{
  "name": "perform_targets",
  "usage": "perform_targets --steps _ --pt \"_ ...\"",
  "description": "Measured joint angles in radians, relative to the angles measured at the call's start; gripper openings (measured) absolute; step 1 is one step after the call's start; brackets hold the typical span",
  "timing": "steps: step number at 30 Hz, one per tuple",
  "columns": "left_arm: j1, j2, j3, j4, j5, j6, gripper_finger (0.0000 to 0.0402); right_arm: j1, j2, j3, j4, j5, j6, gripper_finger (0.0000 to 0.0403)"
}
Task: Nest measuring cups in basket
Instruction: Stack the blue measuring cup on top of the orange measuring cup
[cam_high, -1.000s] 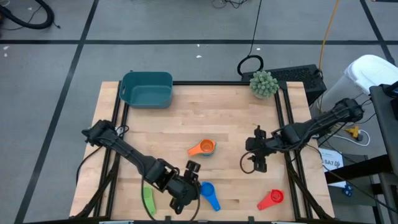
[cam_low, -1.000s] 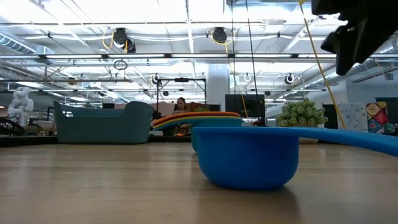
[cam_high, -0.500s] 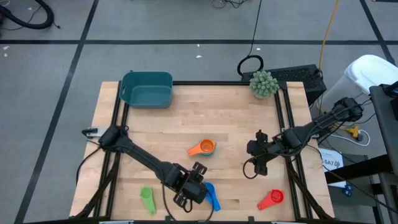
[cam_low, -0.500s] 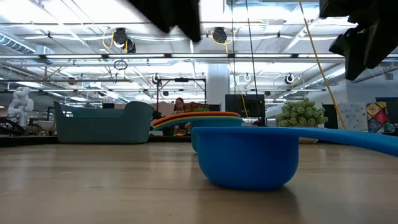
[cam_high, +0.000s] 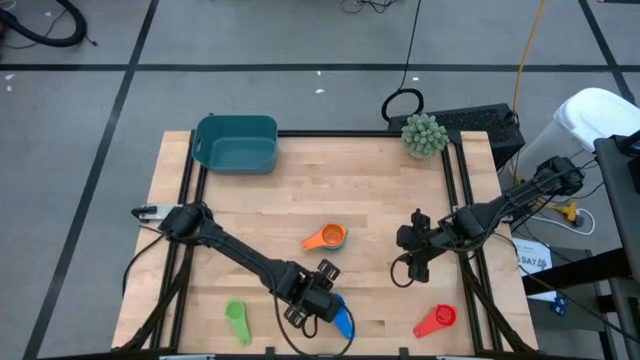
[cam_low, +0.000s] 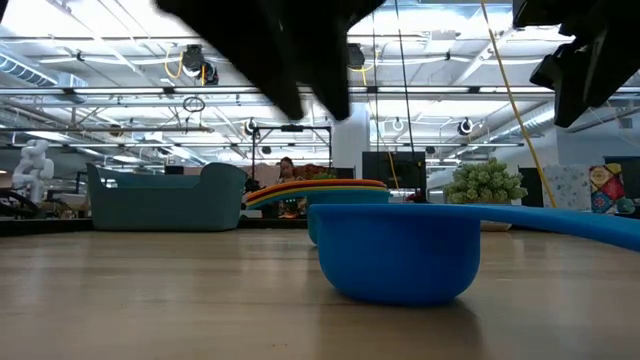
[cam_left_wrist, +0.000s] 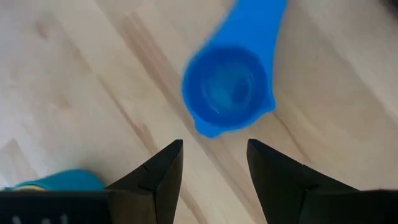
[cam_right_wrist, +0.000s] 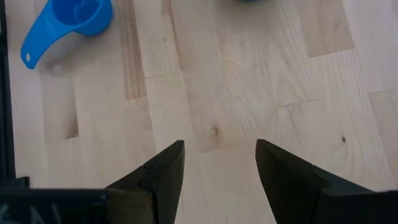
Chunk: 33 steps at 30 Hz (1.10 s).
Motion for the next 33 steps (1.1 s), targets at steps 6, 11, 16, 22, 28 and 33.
perform_targets --steps 6,11,16,22,28,33 --pt "-0.026 0.023 -0.001 -0.014 0.006 0.125 0.0181 0.0 0.0 0.0 0.01 0.0 0.012 0.0188" --pt "-0.04 0.034 -0.002 0.03 0.013 0.197 0.0181 0.0 0.0 0.0 0.024 0.0 0.014 0.0188" --pt "-0.034 0.033 -0.002 0.1 0.064 0.111 0.0181 0.0 0.0 0.0 0.03 0.001 0.013 0.0188" --pt "-0.042 0.033 -0.002 0.104 0.083 0.085 0.0181 0.0 0.0 0.0 0.033 0.0 -0.004 0.0188" --pt "-0.051 0.033 -0.002 0.167 0.127 0.006 0.0179 -0.002 0.0 0.0 0.037 0.0 -0.018 0.0188" --pt "-0.052 0.055 0.0 0.207 0.114 -0.081 0.015 -0.002 0.0 0.0 0.067 0.0 -0.026 0.0188"
